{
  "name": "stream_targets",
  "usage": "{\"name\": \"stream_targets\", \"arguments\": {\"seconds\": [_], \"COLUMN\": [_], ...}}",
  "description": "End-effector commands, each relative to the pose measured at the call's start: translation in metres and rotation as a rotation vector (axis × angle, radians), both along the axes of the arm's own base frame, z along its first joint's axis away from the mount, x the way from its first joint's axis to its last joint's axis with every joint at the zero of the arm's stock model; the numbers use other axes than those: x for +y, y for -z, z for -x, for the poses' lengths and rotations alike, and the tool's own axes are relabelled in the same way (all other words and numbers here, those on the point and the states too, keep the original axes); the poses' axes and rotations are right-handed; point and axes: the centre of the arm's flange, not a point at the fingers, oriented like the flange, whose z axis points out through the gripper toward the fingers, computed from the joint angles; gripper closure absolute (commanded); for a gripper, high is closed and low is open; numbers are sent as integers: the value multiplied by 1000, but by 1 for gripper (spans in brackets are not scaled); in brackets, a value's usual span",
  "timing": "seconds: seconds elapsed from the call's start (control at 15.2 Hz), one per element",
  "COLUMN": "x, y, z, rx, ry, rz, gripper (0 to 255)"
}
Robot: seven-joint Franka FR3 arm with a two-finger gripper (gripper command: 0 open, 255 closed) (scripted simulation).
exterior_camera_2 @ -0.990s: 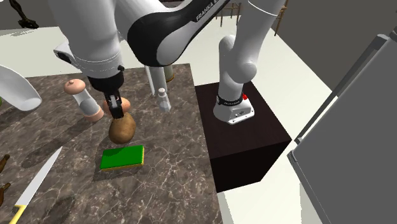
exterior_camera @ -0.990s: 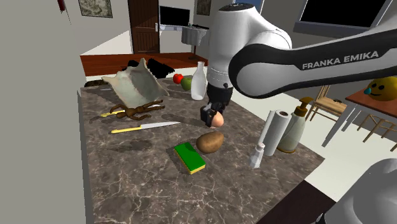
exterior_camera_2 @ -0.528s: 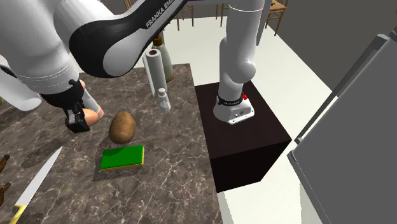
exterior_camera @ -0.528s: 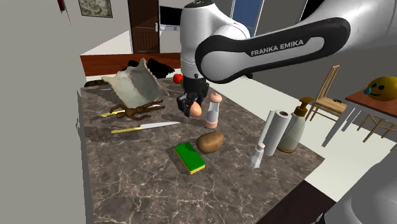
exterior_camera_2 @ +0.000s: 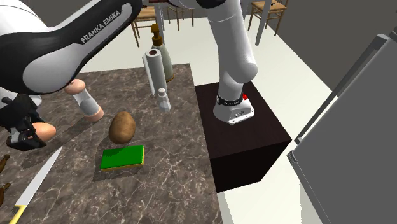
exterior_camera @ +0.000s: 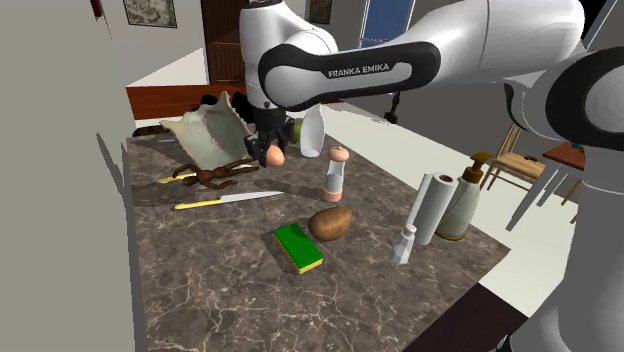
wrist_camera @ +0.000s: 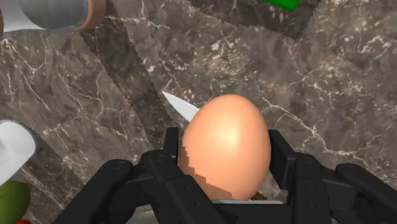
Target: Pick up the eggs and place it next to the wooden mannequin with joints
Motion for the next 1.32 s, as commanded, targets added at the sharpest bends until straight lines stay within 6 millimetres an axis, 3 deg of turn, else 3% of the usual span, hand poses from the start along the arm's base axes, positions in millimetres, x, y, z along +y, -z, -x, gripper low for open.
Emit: {"name": "stream_targets", "arguments": {"seconds": [0.0, 0.07, 1.25], "x": [7, 10, 10], "y": [-1, -1, 94], "z": [-27, -42, -42], "rx": [0, 0, 0], "ry": [3, 3, 3], "rz": [1, 1, 1], "gripper": [255, 255, 255]}}
